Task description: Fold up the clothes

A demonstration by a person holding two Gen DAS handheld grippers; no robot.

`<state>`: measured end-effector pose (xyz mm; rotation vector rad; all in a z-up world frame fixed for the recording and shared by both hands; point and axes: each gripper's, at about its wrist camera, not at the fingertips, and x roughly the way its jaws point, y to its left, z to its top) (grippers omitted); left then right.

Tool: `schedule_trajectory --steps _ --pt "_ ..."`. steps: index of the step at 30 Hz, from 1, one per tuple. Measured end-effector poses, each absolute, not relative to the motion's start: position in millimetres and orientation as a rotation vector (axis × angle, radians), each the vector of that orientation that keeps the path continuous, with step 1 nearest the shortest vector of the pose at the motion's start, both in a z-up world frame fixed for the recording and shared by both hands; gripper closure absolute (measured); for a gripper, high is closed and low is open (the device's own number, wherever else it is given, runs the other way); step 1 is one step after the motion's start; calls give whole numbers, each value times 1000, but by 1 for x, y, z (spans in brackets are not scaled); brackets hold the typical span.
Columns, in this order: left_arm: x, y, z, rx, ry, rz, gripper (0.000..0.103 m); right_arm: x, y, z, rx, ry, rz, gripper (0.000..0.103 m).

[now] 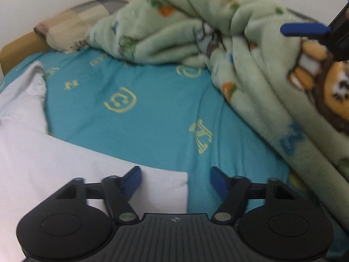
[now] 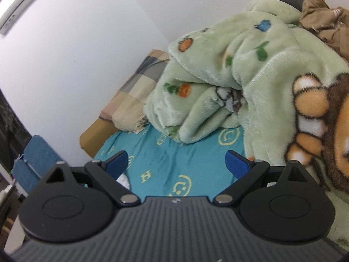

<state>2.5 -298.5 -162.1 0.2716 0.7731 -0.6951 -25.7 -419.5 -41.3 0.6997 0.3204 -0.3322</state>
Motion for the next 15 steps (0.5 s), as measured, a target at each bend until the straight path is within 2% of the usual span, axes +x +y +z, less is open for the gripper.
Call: schedule_trajectory --steps 1,2,4,15 --pt "3 -307 -169 281 783 -698 50 -25 -426 -44 714 321 -344 6" --pt "4 -316 -175 291 792 -701 71 -25 -432 -47 728 321 -356 6" --pt "10 -314 -181 292 803 -666 95 -22 -435 -52 737 333 -377 6" --pt "-17 -194 -83 39 691 -572 96 -13 -411 -46 630 326 -294 6"
